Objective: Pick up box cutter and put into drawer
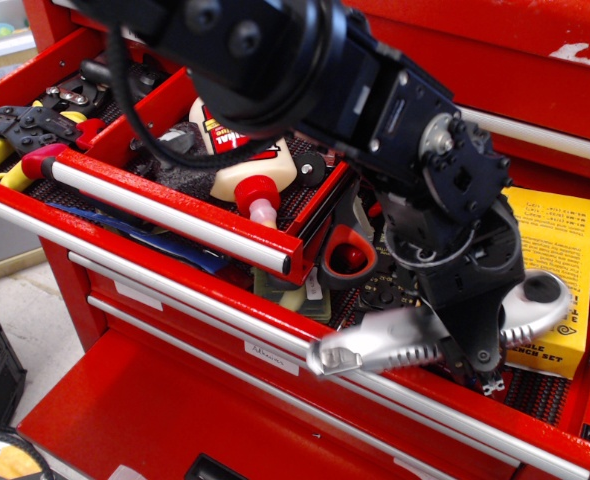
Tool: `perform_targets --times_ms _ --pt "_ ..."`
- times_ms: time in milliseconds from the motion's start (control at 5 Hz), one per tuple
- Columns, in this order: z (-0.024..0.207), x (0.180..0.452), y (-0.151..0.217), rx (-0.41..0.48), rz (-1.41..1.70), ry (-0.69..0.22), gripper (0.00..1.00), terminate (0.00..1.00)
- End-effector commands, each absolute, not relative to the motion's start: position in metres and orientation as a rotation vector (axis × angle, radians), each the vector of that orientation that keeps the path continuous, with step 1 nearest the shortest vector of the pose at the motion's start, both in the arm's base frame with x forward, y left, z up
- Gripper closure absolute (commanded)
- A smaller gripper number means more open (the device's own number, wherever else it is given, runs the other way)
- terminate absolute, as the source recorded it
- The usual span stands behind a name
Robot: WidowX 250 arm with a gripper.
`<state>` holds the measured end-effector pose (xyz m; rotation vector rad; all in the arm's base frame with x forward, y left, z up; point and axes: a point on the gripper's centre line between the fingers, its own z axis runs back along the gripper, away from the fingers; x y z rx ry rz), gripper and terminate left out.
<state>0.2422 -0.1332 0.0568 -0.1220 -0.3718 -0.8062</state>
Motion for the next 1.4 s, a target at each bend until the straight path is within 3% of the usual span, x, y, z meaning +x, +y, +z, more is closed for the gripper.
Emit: perform_targets --times_ms 0,200,400,600,800,1000,1200 --pt "0.097 0.244 -0.139 -0.105 -0.765 -0.285 1.0 0.0" --pt "0.144 0.25 -0.131 -0.011 -0.789 -0.177 1.0 0.0" --pt "0.182 0.261 -0.091 0.025 -0.786 -0.167 1.0 0.0" --pt "0.191 0.283 -0.044 0.092 -0.866 -0.226 1.0 0.0" --pt "0.189 0.316 0.004 0.093 -0.993 -0.255 1.0 0.0" --pt "0.182 0.328 0.029 0.024 -1.054 -0.31 0.0 0.0" --pt "0.182 0.328 0.029 0.024 -1.054 -0.31 0.0 0.0"
